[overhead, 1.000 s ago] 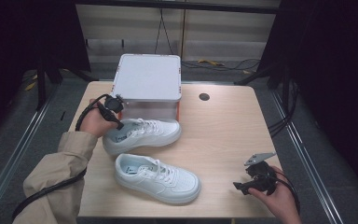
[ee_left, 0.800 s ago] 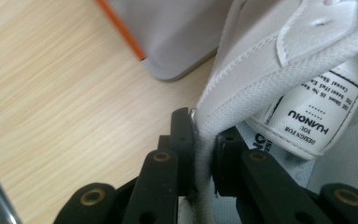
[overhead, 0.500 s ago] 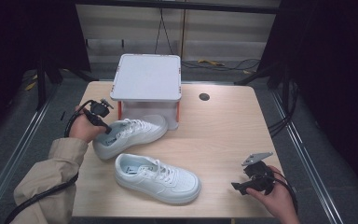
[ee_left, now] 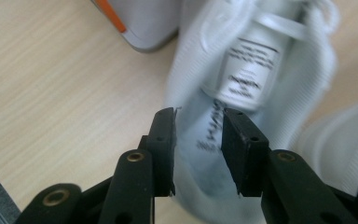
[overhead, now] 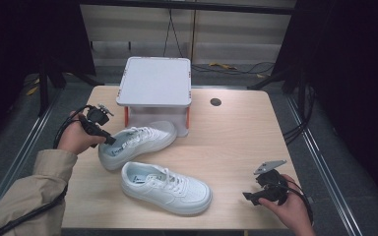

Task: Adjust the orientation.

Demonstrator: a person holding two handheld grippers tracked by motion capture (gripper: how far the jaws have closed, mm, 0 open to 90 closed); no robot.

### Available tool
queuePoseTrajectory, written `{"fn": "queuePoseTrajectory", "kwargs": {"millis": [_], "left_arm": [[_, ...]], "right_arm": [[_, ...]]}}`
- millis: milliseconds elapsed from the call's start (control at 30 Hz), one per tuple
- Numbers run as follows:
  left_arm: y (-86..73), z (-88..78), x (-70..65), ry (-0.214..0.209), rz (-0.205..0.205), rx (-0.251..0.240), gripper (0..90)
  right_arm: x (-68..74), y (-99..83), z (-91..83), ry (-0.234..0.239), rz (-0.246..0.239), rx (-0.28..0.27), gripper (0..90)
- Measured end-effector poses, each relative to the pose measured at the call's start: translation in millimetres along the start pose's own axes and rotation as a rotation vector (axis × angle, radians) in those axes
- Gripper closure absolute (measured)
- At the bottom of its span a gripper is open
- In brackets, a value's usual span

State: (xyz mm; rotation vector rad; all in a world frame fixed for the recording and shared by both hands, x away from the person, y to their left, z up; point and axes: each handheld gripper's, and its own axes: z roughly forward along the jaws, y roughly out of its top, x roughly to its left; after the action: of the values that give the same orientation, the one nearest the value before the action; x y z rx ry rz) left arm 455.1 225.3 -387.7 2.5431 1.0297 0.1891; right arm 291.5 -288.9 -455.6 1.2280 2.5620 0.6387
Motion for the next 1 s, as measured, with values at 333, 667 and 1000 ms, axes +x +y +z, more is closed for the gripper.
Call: {"fn": "queuePoseTrajectory", "kwargs": {"millis": [333,667,1000], "left_arm": [[-20.5,9.2,-23.4,-0.075,0.158,0.041,52.0],[-14.0,40.8,-30.1,-0.090,0.208,0.159,65.5],[-9.0,27.8,-37.8,-0.101,0.232,0.083,81.5]], "right_arm": [[5.6,5.0,2.6,-0.002,-0.012,0.010,25.3],[4.0,3.7,2.4,-0.006,-0.009,0.006,25.4],[3.2,2.8,1.4,-0.005,-0.007,0.005,25.6]]}}
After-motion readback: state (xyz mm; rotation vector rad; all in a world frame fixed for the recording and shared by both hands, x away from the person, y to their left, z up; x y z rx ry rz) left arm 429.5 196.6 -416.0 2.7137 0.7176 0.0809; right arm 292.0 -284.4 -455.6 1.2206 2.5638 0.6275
